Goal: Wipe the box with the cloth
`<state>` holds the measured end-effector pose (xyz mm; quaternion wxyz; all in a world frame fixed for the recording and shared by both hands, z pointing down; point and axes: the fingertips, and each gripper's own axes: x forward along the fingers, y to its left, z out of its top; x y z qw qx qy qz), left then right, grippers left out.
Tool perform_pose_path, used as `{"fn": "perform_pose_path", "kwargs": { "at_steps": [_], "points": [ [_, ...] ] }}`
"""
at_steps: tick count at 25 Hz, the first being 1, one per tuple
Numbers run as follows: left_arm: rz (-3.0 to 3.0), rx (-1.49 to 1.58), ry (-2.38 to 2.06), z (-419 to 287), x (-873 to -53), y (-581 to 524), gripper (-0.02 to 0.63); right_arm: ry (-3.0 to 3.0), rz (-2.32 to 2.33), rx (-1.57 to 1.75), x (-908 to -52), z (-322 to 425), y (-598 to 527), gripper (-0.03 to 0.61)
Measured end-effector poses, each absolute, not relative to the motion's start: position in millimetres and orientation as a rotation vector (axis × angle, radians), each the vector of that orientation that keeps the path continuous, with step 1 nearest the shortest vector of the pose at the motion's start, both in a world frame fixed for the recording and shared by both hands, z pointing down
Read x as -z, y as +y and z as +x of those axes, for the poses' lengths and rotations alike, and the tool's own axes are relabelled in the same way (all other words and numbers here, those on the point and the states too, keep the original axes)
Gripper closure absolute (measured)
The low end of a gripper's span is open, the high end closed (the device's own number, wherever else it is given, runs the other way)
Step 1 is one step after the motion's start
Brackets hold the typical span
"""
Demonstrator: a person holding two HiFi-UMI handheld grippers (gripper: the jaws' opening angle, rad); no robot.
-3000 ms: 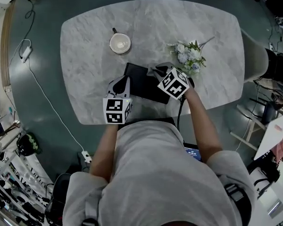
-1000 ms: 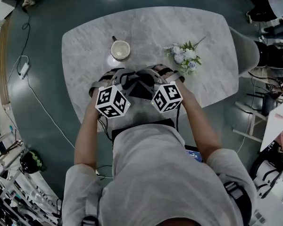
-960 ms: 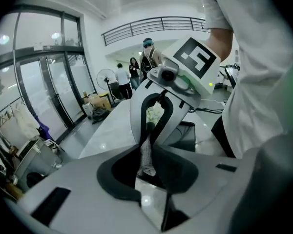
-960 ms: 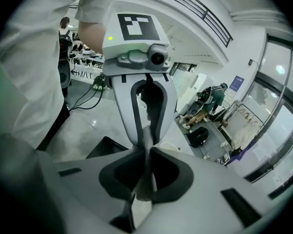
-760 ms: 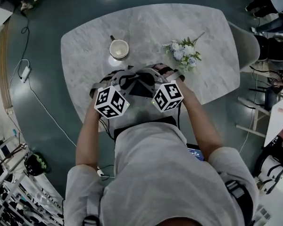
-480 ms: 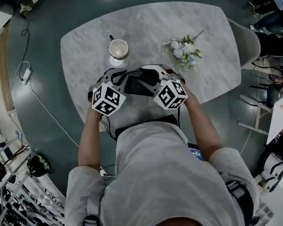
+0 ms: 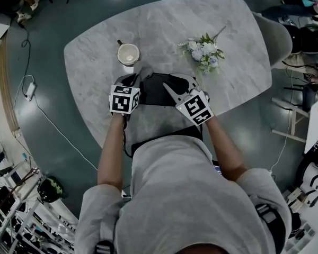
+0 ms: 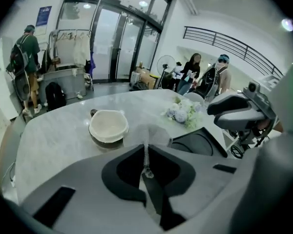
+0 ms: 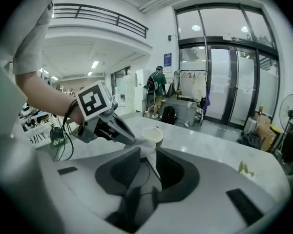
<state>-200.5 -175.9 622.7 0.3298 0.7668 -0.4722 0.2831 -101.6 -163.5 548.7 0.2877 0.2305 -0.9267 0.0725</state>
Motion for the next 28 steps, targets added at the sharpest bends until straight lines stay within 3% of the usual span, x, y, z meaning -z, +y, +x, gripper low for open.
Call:
{"fn": "perform_pose_path", "kwargs": {
  "at_steps": [7, 11, 28],
  "points": [
    [1.97, -0.799, -1.299, -201.0, -631.5, -186.0, 0.574, -2.46, 0.778, -0.357, -554.3, -83.5, -166.6, 0.483],
    [1.971, -0.772, -1.287, -199.1, -629.5, -183.4, 0.575, -2.482, 0.892, -0.52, -550.6, -78.9, -170.5, 0.534],
    [1.982, -0.707, -1.228, -197.8, -630.2, -143.3, 0.575, -2.426, 0.909, -0.396, -552.3, -93.8, -144.2, 0.552]
  ]
}}
